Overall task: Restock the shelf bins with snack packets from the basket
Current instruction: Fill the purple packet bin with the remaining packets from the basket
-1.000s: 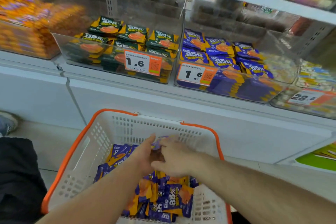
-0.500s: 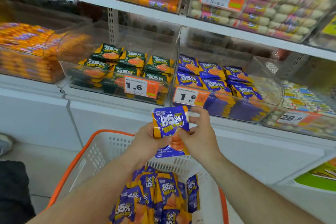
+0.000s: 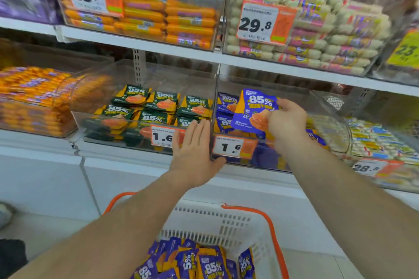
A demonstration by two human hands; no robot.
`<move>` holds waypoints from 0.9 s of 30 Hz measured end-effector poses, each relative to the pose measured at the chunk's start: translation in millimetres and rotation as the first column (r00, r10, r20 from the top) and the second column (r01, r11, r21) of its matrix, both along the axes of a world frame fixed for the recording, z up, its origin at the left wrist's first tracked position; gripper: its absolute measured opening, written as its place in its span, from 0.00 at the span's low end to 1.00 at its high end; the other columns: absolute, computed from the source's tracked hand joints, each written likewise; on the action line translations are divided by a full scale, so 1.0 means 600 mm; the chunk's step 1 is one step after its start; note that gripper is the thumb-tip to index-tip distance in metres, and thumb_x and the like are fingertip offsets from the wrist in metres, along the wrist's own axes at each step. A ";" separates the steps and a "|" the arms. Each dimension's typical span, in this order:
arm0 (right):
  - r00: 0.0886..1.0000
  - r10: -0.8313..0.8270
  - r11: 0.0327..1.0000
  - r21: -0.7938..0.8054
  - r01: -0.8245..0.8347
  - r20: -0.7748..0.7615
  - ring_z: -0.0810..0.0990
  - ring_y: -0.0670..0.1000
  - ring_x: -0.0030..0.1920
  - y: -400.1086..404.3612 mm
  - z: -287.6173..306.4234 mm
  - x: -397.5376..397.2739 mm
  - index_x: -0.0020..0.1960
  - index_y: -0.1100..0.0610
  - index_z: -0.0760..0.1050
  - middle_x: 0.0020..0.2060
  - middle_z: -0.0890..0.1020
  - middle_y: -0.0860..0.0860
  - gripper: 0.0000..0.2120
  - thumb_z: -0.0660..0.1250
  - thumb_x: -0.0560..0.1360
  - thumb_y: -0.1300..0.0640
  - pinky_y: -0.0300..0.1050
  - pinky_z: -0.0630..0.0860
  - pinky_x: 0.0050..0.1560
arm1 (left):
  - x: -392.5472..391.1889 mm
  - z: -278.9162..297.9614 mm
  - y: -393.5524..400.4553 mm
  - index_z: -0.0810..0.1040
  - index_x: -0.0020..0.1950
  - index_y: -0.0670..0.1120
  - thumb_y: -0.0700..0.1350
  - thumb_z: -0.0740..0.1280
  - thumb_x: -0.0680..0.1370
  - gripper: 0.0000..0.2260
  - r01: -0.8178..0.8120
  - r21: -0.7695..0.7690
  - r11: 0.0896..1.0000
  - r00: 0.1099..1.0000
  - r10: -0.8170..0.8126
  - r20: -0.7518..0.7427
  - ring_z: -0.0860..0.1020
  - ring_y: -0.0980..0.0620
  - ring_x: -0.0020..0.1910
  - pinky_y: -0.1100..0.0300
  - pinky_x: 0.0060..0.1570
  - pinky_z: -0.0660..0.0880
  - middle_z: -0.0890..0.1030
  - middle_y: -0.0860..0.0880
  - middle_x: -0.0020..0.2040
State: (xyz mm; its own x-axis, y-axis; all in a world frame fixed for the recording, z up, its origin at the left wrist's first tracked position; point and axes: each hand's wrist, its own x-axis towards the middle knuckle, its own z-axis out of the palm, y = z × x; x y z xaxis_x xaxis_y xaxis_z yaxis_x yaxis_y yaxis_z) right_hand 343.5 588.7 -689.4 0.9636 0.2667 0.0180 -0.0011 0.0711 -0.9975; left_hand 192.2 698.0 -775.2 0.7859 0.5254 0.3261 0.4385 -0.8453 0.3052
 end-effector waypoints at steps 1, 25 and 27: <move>0.999 0.041 0.994 -0.105 -0.041 0.000 0.84 0.53 0.38 0.015 -0.006 0.016 0.72 0.57 0.68 0.53 0.82 0.59 0.33 0.70 0.70 0.74 0.44 0.82 0.37 | 0.001 -0.006 0.000 0.37 0.79 0.46 0.63 0.61 0.77 0.44 -0.016 0.047 0.999 0.999 0.018 -0.041 0.39 0.51 0.78 0.42 0.74 0.38 0.42 0.51 0.80; 0.819 0.397 0.453 -0.864 0.218 0.414 0.76 0.60 0.55 0.098 -0.067 0.027 0.48 0.57 0.79 0.49 0.79 0.57 0.12 0.63 0.69 0.53 0.52 0.75 0.53 | 0.014 -0.015 -0.017 0.31 0.77 0.55 0.52 0.63 0.77 0.43 -0.061 0.114 0.992 0.981 0.081 -0.175 0.30 0.42 0.76 0.40 0.72 0.35 0.32 0.43 0.78; 0.562 0.327 0.690 -0.598 0.407 0.760 0.73 0.60 0.58 0.076 -0.086 0.004 0.54 0.57 0.81 0.55 0.79 0.57 0.16 0.63 0.68 0.58 0.53 0.71 0.57 | 0.005 -0.013 -0.026 0.30 0.77 0.54 0.53 0.63 0.77 0.44 -0.056 0.087 0.995 0.985 0.069 -0.155 0.28 0.43 0.75 0.39 0.72 0.34 0.29 0.42 0.77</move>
State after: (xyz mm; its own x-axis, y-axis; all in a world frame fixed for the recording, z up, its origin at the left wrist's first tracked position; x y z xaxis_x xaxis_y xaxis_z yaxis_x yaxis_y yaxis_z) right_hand 345.9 634.0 -741.0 0.6371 0.5106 0.5774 0.7465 -0.5952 -0.2974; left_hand 194.9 682.3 -782.8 0.7974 0.5518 0.2443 0.5284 -0.8340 0.1591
